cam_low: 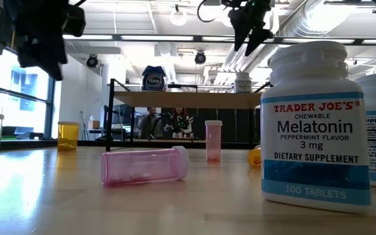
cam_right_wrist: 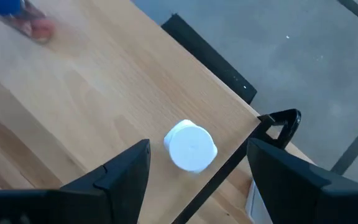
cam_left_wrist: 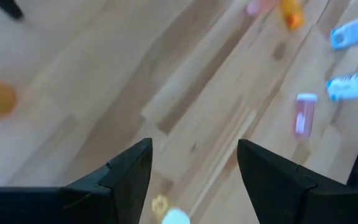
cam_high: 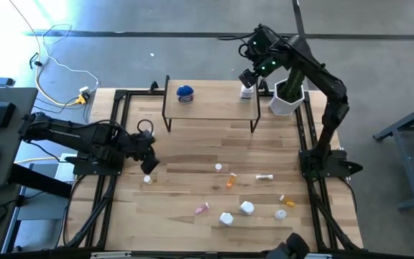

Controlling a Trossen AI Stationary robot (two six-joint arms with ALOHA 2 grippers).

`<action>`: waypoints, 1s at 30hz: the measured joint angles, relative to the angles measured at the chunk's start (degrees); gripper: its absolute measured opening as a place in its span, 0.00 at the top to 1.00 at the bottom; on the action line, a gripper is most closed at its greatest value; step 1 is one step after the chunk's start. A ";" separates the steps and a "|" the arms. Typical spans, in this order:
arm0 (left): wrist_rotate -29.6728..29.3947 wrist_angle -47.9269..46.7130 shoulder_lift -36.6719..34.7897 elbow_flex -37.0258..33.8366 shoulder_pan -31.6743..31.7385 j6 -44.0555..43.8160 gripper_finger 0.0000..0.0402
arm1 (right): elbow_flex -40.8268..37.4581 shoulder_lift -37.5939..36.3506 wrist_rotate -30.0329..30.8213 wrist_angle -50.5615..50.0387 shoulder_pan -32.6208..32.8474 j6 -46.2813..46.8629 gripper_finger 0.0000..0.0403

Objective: Pick and place medicine bottles onto shelf by color
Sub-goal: Put the yellow pill bottle on the shelf

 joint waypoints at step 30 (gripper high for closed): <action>-6.34 -6.01 12.74 0.00 -19.23 -18.77 0.45 | 0.00 -3.59 -0.35 -0.44 5.32 9.11 0.36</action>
